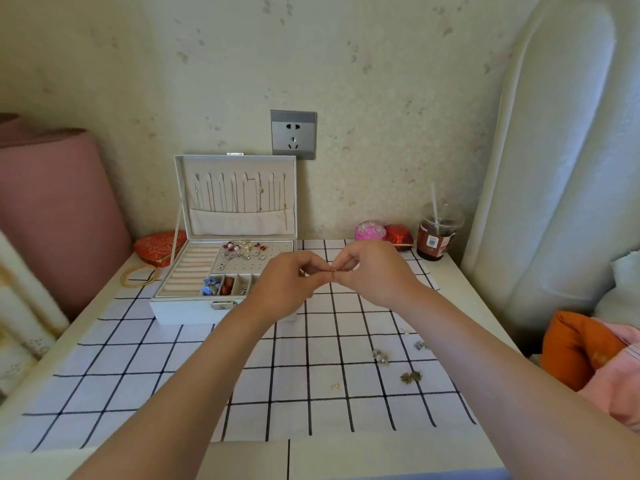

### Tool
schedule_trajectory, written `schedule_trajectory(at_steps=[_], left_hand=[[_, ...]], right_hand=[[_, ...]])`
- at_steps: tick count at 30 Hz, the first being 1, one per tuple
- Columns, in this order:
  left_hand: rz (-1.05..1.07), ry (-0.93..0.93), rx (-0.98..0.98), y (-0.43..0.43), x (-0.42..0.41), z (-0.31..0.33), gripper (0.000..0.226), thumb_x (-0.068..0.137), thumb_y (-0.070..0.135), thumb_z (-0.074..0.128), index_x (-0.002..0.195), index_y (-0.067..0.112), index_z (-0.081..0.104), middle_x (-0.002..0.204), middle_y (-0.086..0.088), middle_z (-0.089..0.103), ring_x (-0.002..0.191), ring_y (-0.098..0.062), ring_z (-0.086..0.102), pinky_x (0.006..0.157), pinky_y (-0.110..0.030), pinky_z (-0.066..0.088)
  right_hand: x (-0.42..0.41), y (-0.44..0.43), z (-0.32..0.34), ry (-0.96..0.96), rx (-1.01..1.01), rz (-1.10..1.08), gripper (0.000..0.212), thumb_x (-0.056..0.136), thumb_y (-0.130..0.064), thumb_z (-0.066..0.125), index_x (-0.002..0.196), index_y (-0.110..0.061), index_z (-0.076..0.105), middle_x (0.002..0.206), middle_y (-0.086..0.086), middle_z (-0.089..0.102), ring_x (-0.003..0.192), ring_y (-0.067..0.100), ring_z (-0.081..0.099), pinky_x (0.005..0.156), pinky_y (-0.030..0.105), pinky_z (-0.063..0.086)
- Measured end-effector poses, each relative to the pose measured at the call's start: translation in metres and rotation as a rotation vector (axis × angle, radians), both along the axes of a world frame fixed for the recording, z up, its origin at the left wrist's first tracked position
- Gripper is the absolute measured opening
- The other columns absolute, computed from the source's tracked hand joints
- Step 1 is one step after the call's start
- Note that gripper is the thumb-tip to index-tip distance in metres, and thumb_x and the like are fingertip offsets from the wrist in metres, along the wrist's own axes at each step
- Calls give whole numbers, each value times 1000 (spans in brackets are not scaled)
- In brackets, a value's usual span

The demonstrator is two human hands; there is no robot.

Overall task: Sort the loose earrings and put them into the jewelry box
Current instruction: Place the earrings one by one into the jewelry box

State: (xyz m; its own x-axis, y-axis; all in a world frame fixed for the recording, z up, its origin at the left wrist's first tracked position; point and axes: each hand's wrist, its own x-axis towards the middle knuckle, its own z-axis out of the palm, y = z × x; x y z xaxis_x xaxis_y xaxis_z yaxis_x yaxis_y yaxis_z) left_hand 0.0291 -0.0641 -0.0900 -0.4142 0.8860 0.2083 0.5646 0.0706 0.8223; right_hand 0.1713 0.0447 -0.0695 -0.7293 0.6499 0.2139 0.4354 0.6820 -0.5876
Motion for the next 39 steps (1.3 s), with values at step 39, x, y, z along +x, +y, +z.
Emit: schedule_trajectory(at_steps=[39], left_hand=[[313, -355, 123, -16, -121, 5, 17, 91, 20, 69, 107, 23, 69, 94, 1, 74, 55, -3, 63, 49, -12, 45]], right_hand=[[-142, 52, -9, 109, -44, 35, 12, 80, -18, 83, 91, -21, 80, 87, -10, 74, 78, -7, 65, 83, 17, 54]])
